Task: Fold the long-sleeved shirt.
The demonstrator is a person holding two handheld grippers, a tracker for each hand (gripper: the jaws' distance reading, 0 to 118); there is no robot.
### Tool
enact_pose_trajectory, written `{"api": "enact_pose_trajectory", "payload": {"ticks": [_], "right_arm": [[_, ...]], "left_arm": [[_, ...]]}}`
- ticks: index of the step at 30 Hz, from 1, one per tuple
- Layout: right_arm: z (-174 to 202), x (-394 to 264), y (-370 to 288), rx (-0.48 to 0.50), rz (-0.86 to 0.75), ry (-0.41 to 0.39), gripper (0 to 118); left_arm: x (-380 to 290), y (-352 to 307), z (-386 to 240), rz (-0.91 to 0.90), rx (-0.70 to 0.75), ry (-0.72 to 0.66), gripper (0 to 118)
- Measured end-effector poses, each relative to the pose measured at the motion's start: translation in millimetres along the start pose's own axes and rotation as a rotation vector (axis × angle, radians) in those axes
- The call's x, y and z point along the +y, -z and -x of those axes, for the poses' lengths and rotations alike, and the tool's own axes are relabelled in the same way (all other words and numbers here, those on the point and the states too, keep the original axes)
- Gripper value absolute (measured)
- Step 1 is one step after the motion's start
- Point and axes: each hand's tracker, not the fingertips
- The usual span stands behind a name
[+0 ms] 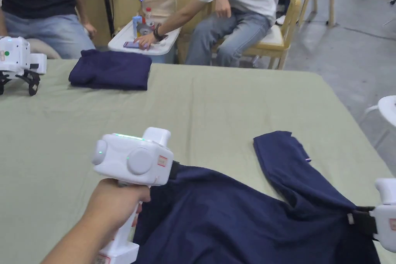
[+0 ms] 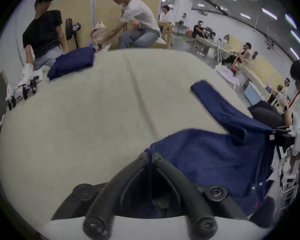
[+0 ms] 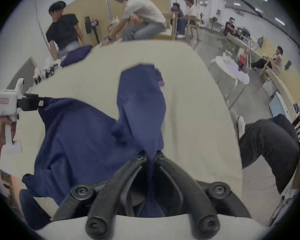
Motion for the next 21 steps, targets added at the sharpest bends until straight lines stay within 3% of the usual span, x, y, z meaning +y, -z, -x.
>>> {"api": "enact_pose_trajectory", "payload": {"ticks": [21], "right_arm": [[86, 163, -382, -0.078, -0.702, -0.058, 7]], "left_arm": [[119, -422, -74, -0.616, 0.124, 0.043, 0]]}}
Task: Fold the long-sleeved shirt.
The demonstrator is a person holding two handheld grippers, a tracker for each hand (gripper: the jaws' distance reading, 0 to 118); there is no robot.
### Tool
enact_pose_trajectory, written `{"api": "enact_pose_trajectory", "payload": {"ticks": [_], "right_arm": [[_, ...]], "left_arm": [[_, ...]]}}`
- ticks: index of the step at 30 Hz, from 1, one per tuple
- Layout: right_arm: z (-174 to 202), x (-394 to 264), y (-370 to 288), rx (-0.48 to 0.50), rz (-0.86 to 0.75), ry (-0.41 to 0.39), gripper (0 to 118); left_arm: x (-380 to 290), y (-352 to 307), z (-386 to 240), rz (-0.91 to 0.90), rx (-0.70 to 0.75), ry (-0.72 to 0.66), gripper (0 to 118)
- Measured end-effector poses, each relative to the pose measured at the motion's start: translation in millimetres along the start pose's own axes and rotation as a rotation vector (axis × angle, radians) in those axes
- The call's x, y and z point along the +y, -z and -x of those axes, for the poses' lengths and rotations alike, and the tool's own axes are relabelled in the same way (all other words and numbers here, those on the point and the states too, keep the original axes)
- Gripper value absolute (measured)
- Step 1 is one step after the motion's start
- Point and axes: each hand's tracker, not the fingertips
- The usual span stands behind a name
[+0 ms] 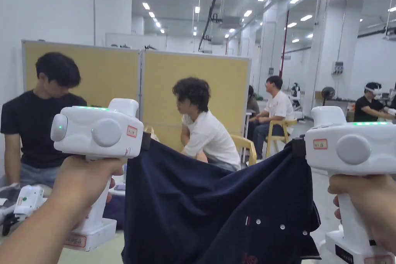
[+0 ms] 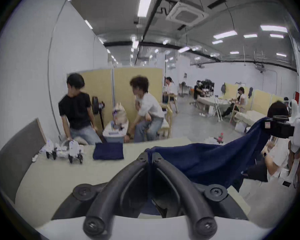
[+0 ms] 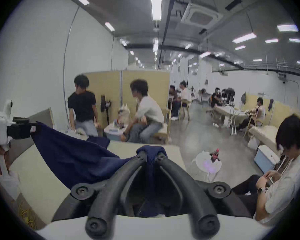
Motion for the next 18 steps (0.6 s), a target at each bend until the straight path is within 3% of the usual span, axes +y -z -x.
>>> {"api": "enact_pose_trajectory", "payload": {"ticks": [10, 18], "right_arm": [[1, 149, -88, -0.023, -0.208, -0.014, 7], [7, 227, -111, -0.06, -0.299, -0.048, 7]], "left_arm": [[144, -105, -11, -0.208, 0.082, -0.002, 0], [218, -131, -22, -0.303, 0.123, 0.044, 0]]}}
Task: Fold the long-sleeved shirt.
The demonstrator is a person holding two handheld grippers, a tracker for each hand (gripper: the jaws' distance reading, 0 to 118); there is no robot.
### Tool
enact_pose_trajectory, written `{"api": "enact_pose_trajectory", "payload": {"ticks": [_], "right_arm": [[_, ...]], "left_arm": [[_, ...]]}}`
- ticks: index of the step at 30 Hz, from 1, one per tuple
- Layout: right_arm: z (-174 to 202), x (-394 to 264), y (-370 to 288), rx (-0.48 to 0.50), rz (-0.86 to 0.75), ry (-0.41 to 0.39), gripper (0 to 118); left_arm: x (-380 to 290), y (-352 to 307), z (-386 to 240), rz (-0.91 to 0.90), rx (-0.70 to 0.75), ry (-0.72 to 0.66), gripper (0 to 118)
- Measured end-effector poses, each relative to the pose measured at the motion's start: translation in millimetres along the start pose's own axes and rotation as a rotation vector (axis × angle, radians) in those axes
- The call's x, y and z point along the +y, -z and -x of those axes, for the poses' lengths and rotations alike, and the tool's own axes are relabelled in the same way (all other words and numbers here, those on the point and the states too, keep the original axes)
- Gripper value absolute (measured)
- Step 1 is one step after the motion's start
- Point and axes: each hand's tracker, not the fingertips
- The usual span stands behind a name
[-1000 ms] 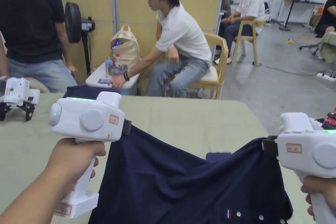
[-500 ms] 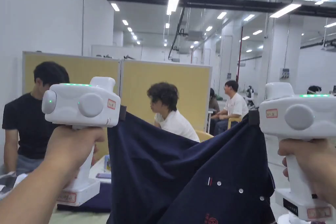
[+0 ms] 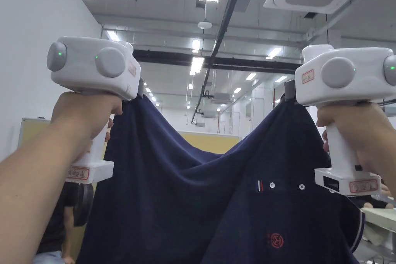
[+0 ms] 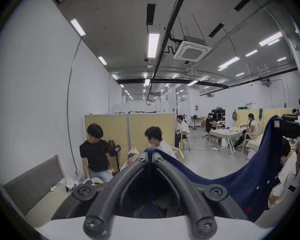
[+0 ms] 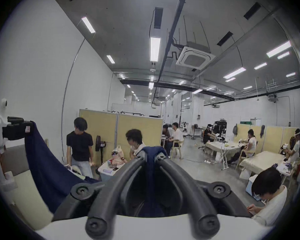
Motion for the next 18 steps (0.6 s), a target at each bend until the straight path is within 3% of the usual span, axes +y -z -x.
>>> {"api": "enact_pose_trajectory", "payload": {"ticks": [10, 18], "right_arm": [[6, 14, 71, 0.004, -0.03, 0.023, 7], [12, 15, 150, -0.005, -0.071, 0.018, 7]], "left_arm": [[7, 53, 4, -0.069, -0.025, -0.052, 0], [-2, 142, 12, -0.111, 0.027, -0.055, 0]]}}
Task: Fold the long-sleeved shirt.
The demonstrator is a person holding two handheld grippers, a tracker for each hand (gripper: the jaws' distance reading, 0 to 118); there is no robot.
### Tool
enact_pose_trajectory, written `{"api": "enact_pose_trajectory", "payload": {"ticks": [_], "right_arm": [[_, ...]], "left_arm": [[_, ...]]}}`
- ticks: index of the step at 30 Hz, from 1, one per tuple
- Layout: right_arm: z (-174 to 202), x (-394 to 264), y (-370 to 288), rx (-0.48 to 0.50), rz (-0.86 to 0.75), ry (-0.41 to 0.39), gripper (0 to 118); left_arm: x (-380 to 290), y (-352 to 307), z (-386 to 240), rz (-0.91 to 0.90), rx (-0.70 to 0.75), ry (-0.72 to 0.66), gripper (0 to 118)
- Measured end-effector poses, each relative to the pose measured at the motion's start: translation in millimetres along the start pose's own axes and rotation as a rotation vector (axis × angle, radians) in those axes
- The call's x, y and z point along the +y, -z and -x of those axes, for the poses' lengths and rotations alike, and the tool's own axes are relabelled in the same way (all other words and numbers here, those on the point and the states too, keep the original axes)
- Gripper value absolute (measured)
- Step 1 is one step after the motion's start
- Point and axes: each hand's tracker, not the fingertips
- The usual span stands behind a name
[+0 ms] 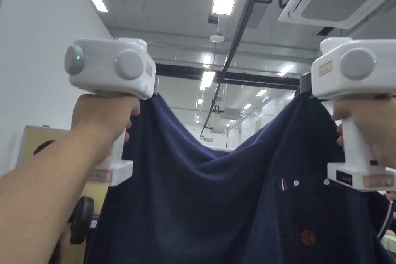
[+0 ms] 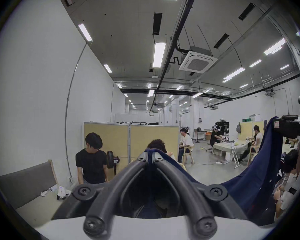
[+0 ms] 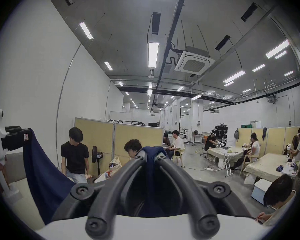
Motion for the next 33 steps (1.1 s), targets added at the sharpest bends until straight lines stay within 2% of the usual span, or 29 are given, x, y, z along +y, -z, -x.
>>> {"api": "enact_pose_trajectory", "payload": {"ticks": [6, 11, 16, 18, 21, 25, 28, 31, 33], "right_arm": [[9, -14, 60, -0.008, -0.024, -0.029, 7], [19, -31, 103, 0.005, -0.034, -0.029, 7], [33, -70, 129, 0.038, -0.021, -0.027, 7], [39, -92, 132, 0.056, -0.011, -0.012, 7], [48, -139, 132, 0.105, 0.038, 0.019, 7], [61, -219, 120, 0.136, 0.126, -0.001, 7], [66, -294, 102, 0.183, 0.229, 0.061, 7], [73, -380, 70, 0.183, 0.356, 0.088, 7], [77, -435, 47, 0.172, 0.448, 0.051, 7]], "left_arm": [[-15, 45, 0, -0.018, -0.013, -0.022, 0], [-29, 88, 13, -0.05, 0.012, 0.021, 0], [-67, 101, 13, -0.052, 0.025, 0.048, 0], [-96, 88, 10, -0.05, 0.026, 0.038, 0], [-142, 88, 11, -0.009, 0.024, 0.016, 0], [-212, 82, 16, 0.095, 0.03, 0.014, 0], [-285, 63, 13, 0.199, 0.035, 0.013, 0], [-365, 46, 12, 0.317, -0.003, 0.024, 0], [-415, 24, 6, 0.407, -0.013, 0.032, 0]]}}
